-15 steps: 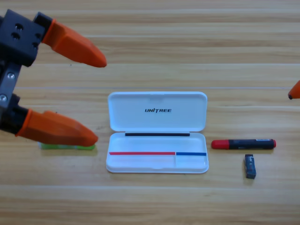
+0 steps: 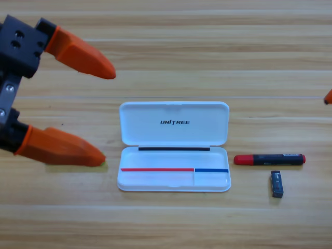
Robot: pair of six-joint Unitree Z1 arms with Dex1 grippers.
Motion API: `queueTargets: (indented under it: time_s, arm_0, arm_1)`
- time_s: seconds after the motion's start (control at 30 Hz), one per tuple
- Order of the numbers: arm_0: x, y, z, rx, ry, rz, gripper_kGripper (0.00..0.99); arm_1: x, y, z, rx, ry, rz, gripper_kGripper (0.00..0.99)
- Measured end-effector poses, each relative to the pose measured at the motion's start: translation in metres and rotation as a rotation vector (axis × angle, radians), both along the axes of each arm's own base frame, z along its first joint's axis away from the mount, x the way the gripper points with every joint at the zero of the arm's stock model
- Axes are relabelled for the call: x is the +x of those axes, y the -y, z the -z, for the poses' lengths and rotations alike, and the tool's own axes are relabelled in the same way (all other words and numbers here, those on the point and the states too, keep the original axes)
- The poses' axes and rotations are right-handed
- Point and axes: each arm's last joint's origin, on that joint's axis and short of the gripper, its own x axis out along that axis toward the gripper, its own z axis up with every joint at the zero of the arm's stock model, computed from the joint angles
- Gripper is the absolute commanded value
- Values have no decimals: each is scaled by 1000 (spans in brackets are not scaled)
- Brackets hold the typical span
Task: Clean up eraser and pencils
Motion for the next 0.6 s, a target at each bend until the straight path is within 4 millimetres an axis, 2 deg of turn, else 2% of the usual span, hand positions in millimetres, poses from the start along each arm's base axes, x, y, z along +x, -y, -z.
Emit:
queueTargets:
  time_s: [0.2,0.33,0.4,0.5,0.6]
  arm_0:
    - [3,-4,-4,62,73,-55,982]
    - [8,-11,-25,145,249,-124,982]
    - [13,-16,-29,197,337,-150,982]
    - [29,-26,-27,269,406,-169,982]
    - [54,-37,-20,360,428,-206,980]
  arm_1:
    - [17,6,7,-131,57,342,986]
    - [39,-10,26,-210,-17,533,985]
    - [49,-18,37,-236,-70,617,985]
    - [63,-32,54,-276,-166,729,985]
    - [77,-50,73,-337,-240,721,986]
